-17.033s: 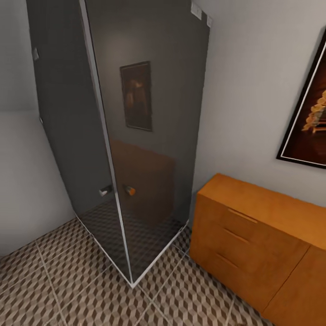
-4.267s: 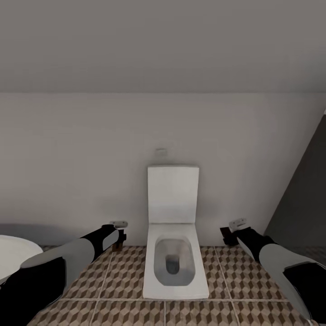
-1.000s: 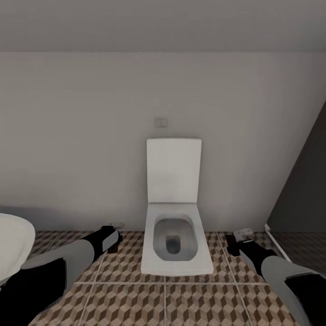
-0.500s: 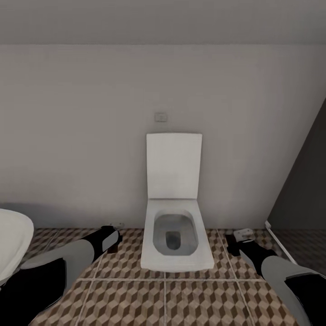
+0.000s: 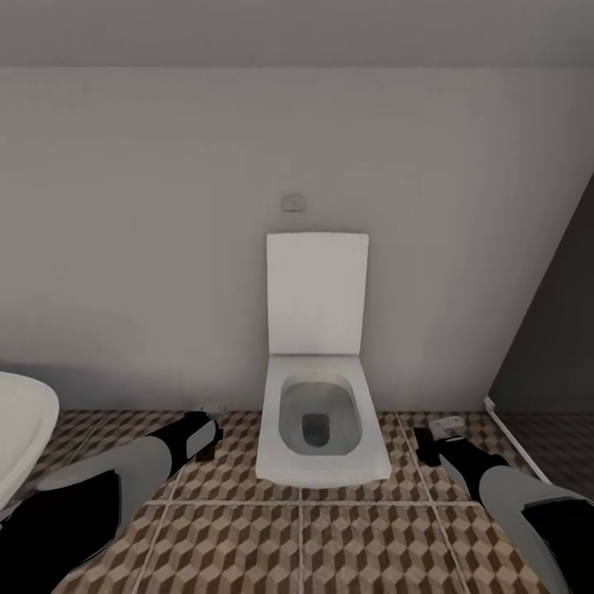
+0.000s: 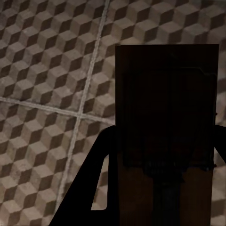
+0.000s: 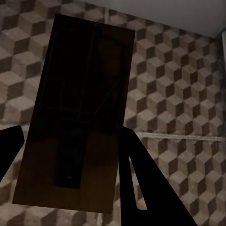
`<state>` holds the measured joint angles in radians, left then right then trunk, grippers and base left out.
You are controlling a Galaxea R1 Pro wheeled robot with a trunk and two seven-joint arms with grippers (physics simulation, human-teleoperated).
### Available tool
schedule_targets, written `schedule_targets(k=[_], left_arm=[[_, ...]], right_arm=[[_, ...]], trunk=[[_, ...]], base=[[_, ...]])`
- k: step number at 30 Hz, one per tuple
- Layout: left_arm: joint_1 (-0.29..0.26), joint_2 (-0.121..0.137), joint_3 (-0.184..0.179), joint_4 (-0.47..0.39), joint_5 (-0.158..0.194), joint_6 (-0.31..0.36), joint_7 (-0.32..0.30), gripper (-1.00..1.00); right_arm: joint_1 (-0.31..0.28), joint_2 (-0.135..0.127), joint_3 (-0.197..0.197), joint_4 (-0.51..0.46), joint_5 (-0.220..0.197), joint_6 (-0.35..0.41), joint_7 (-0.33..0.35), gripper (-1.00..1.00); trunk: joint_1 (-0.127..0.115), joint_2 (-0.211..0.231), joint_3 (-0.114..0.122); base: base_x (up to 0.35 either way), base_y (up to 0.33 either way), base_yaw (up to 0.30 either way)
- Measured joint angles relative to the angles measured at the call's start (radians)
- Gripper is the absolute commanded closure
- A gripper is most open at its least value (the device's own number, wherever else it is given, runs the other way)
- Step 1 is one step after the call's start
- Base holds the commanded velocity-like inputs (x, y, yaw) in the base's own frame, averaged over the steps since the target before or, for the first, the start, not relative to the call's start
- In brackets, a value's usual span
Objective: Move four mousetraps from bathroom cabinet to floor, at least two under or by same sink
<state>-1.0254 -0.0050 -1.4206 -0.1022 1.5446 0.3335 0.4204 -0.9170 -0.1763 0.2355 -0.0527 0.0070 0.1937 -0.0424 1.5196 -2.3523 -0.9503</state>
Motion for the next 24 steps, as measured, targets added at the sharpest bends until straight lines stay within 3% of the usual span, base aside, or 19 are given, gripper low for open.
schedule_targets(k=[9,17,24], left_arm=[[0.000,0.000,0.000,0.000,0.000,0.000,0.000,1.00],[0.000,-0.001,0.000,-0.001,0.001,0.000,0.000,1.00],[0.000,-0.002,0.000,-0.002,0.001,0.000,0.000,1.00]], right_arm=[[0.000,-0.003,0.000,0.001,-0.001,0.005,0.005,1.00],[-0.001,-0.003,0.000,0.003,0.000,0.084,0.038,1.00],[-0.002,-0.003,-0.001,0.003,0.001,0.096,0.058,1.00]], trunk=[[0.035,-0.063,-0.028],[0.065,-0.119,-0.053],[0.082,-0.148,-0.077]], base=[[0.000,0.000,0.000],[0.000,0.000,0.000],[0.000,0.000,0.000]])
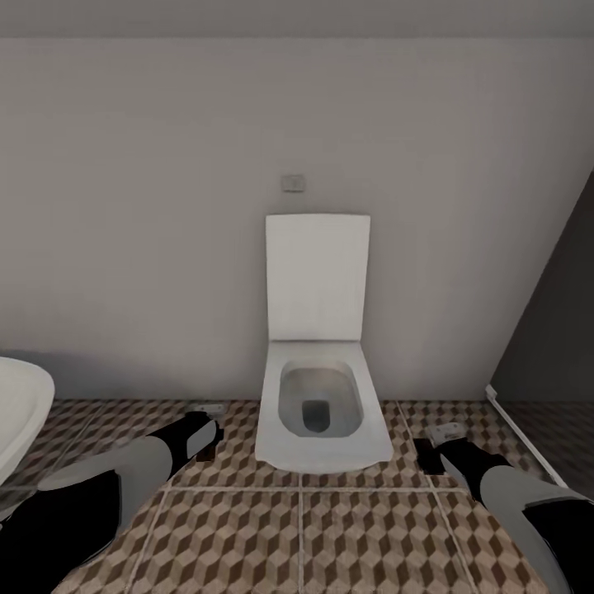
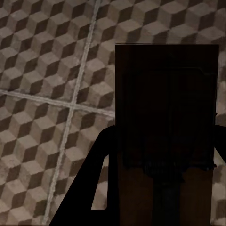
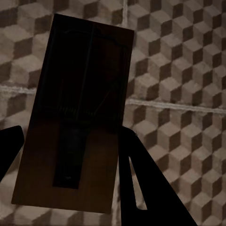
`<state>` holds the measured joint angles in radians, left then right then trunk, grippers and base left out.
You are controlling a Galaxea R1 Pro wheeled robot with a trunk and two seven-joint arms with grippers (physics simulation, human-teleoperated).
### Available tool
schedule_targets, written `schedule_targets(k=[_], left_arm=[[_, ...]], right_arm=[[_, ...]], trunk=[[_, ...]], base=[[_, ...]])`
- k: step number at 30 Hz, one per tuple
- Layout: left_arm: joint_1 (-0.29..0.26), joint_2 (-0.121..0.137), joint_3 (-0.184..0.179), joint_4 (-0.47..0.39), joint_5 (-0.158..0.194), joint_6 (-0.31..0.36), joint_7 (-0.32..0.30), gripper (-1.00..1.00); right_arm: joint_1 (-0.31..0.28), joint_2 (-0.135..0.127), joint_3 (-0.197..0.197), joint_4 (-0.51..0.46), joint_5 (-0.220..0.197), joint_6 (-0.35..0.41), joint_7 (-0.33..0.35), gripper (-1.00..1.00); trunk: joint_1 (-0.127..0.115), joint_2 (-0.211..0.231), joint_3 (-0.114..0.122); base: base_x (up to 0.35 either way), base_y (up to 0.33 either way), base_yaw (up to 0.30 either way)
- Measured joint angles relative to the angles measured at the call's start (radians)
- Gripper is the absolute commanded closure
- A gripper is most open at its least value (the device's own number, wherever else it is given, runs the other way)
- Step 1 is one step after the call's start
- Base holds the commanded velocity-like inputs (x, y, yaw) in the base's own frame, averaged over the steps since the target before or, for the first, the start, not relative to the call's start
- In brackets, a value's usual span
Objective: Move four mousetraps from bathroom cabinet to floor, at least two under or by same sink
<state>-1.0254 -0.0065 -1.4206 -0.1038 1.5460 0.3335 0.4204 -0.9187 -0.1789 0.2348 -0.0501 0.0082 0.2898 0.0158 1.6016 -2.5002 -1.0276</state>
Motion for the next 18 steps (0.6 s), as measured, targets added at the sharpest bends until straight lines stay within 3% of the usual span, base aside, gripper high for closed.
schedule_targets(k=[10,18], left_arm=[[0.000,-0.001,0.000,0.000,0.000,0.000,0.000,1.00],[0.000,-0.003,0.000,-0.008,-0.004,0.001,-0.001,1.00]], right_arm=[[0.000,0.001,0.000,-0.002,0.002,-0.002,0.001,1.00],[0.000,0.001,0.000,-0.003,0.003,-0.003,0.000,1.00]], trunk=[[0.004,-0.002,-0.039],[0.004,-0.002,-0.039]], base=[[0.000,0.000,0.000],[0.000,0.000,0.000]])
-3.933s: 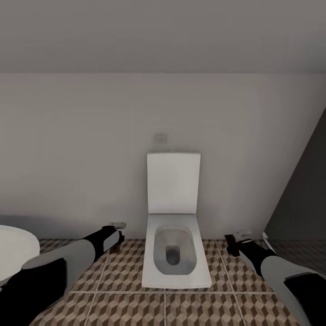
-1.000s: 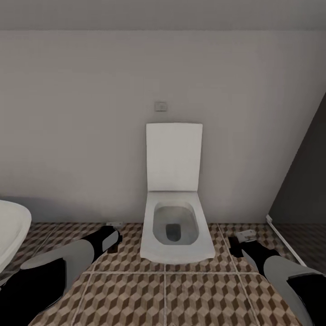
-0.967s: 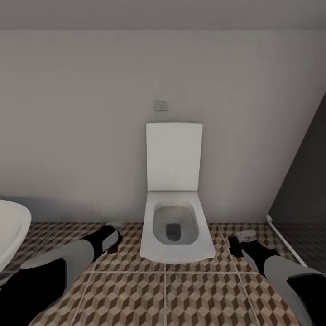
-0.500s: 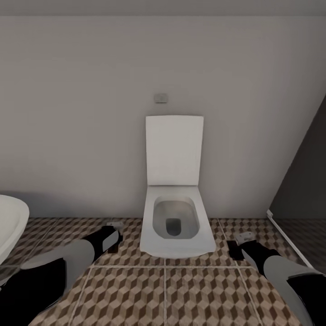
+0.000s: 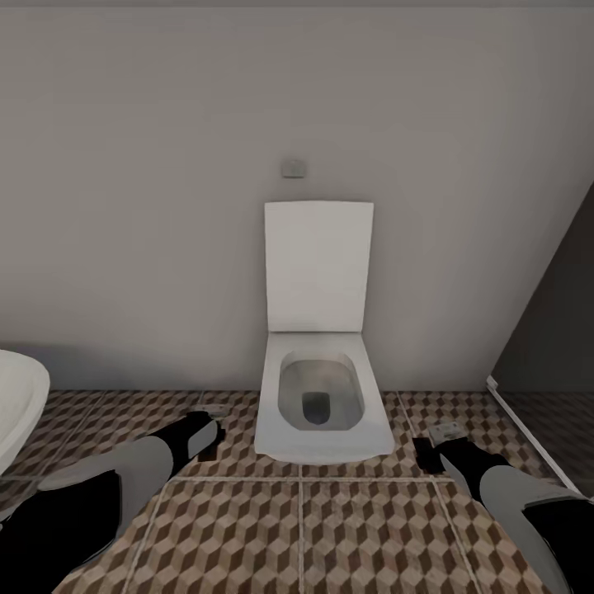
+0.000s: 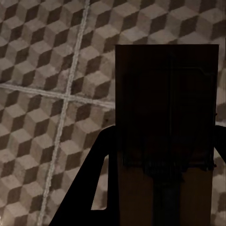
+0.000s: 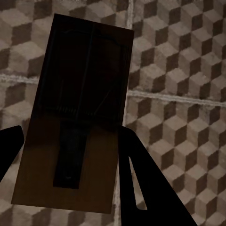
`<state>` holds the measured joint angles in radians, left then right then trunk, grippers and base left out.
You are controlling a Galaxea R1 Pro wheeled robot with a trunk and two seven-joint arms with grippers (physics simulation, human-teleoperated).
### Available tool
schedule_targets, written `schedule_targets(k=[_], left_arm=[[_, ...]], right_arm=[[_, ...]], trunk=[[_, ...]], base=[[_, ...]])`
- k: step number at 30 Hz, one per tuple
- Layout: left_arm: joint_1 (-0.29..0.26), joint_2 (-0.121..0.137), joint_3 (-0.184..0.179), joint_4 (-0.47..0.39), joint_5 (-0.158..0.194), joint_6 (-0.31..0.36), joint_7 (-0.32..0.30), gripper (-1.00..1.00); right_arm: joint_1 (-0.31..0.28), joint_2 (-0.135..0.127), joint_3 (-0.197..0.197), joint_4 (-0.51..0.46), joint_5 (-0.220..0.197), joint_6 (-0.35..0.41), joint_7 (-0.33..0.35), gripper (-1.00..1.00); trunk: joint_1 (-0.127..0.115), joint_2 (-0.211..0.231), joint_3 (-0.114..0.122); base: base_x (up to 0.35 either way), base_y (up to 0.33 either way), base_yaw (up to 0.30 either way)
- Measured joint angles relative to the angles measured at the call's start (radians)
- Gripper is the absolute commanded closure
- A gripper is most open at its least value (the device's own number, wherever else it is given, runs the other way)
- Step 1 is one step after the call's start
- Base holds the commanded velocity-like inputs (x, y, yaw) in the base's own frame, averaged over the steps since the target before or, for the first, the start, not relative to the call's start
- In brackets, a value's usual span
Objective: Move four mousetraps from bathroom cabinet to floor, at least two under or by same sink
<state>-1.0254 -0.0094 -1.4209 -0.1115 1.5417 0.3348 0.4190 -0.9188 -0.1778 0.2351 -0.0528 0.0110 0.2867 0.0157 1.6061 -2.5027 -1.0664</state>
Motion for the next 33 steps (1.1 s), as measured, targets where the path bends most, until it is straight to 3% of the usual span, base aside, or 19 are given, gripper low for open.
schedule_targets(k=[10,19,33], left_arm=[[0.000,0.039,0.000,0.010,0.003,-0.001,-0.009,1.00],[0.000,0.043,0.000,0.009,0.003,-0.001,-0.008,1.00],[0.000,0.043,0.000,0.008,0.002,-0.001,-0.008,1.00]], right_arm=[[0.000,0.000,0.001,-0.001,0.000,0.000,0.000,1.00],[0.000,0.000,0.001,-0.002,0.000,0.000,-0.003,1.00],[0.000,0.000,0.002,-0.003,0.000,0.000,-0.004,1.00]], trunk=[[-0.001,0.000,0.000],[0.000,0.000,0.000],[0.000,0.000,0.000]], base=[[0.197,-0.114,0.000],[0.264,-0.127,0.000],[0.015,-0.006,0.000]])
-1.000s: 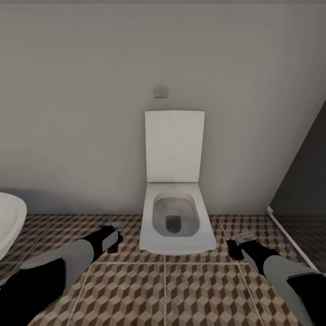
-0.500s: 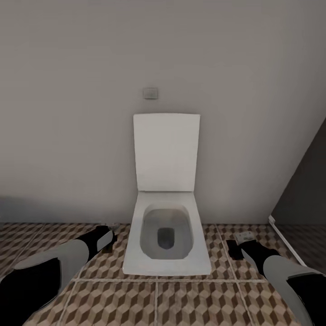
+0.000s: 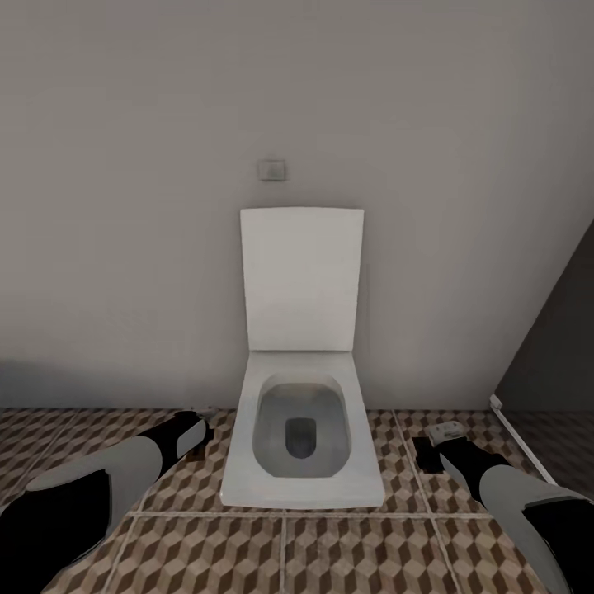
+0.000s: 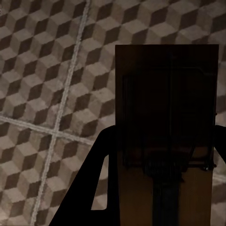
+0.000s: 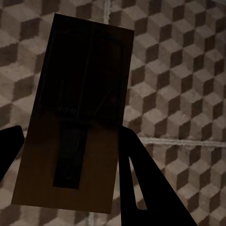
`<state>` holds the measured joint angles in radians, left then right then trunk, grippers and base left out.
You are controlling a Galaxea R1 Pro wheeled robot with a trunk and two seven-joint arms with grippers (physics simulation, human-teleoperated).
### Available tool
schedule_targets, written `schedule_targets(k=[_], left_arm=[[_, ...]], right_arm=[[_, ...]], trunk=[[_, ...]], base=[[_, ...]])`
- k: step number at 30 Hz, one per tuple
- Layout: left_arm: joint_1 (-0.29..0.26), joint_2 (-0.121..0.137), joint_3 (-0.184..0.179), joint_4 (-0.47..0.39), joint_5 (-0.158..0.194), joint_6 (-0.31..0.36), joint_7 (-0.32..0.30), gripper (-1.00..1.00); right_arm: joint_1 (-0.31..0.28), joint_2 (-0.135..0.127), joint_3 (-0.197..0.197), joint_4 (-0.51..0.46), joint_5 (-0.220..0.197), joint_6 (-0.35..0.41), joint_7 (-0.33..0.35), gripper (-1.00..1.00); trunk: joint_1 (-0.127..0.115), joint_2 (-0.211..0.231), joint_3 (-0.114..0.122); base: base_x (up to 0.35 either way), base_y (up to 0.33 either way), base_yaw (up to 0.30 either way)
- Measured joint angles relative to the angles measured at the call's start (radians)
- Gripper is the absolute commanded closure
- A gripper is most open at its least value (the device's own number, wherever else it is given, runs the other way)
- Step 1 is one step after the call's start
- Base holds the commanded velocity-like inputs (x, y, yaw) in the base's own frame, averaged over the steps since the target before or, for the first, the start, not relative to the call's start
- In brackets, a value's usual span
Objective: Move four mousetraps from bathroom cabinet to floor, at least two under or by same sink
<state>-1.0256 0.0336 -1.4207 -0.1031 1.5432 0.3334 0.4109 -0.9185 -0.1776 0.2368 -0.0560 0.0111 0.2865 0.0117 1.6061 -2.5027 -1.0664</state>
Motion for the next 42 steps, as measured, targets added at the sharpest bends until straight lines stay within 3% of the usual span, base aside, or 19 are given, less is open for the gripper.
schedule_targets(k=[13,42], left_arm=[[0.000,-0.011,0.000,-0.006,-0.001,0.000,0.001,1.00],[0.000,-0.009,0.003,-0.006,-0.001,0.000,0.000,1.00]], right_arm=[[0.000,0.000,0.000,-0.001,0.000,0.000,0.000,1.00],[0.000,-0.003,0.000,-0.004,0.000,-0.031,0.006,1.00]], trunk=[[0.000,0.000,0.000],[0.013,-0.007,-0.112]], base=[[0.000,0.000,0.000],[0.000,0.000,0.000]])
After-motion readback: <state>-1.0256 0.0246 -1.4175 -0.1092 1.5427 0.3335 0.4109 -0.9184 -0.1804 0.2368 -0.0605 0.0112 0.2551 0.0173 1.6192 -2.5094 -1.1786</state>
